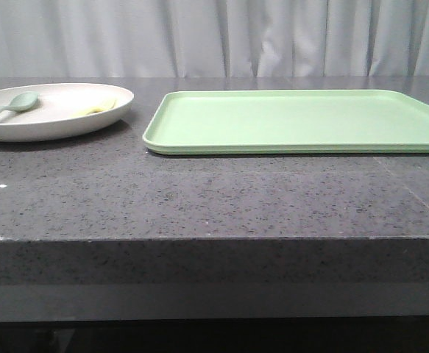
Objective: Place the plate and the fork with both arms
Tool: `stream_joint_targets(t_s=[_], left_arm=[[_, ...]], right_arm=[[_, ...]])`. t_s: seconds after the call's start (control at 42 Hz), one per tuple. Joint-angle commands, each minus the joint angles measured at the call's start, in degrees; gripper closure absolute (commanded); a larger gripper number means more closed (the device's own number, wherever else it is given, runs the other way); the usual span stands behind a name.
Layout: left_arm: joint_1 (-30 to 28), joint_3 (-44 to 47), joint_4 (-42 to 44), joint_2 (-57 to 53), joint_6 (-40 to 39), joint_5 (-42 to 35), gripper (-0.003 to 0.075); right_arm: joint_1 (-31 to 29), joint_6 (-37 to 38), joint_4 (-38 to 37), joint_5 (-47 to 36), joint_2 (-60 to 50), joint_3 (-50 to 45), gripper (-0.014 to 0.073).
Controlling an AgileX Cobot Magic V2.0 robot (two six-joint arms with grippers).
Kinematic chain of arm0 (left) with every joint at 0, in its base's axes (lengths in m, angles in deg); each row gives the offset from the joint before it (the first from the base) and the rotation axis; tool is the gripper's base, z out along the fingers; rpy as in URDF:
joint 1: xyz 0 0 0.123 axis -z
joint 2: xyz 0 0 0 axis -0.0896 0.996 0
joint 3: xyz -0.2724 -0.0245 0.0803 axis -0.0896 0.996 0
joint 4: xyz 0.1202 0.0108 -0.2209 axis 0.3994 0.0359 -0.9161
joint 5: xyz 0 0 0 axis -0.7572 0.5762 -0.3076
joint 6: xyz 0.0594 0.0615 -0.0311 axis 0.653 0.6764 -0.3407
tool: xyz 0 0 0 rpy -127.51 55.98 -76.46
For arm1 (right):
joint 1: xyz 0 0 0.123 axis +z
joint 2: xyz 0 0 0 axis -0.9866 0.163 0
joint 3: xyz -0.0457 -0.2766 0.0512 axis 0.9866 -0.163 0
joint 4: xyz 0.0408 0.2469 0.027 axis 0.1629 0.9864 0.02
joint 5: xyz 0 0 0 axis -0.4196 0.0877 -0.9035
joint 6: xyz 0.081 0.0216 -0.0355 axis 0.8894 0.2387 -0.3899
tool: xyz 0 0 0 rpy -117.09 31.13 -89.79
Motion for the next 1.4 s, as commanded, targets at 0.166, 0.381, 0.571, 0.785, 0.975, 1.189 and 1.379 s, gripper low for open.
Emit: stream_joint_targets(t_s=[0.166,0.381,0.571,0.785,0.975,1.189,1.379], left_arm=[[0.3,-16.6,-0.6,12.9,-0.5,12.3,0.0738],[0.3,-18.0,-0.6,19.6,-0.5,13.5,0.0738],[0.3,-18.0,-0.6,22.4,-0.5,13.4,0.0738],[0.3,-18.0,-0.6,23.2,-0.5,13.4,0.0738],[0.3,-18.0,-0.6,23.2,-0.5,13.4,0.0738],[0.3,-18.0,0.5,23.2,-0.5,13.4,0.0588],[0.3,-18.0,3.4,23.2,-0.5,13.4,0.0099]], right_arm=[[-0.4,-2.5,0.0,4.6,11.9,12.6,0.0655],[-0.4,-2.5,0.0,5.3,19.3,14.2,0.0655],[-0.4,-2.5,0.0,5.4,21.8,13.9,0.0655],[-0.4,-2.5,0.0,5.4,21.8,13.8,0.0655],[-0.4,-2.5,0.0,5.2,21.8,13.8,0.0654],[-0.4,-2.5,0.0,5.3,21.8,13.8,0.0325],[-0.4,-2.5,0.0,5.2,21.8,13.8,-0.0073]])
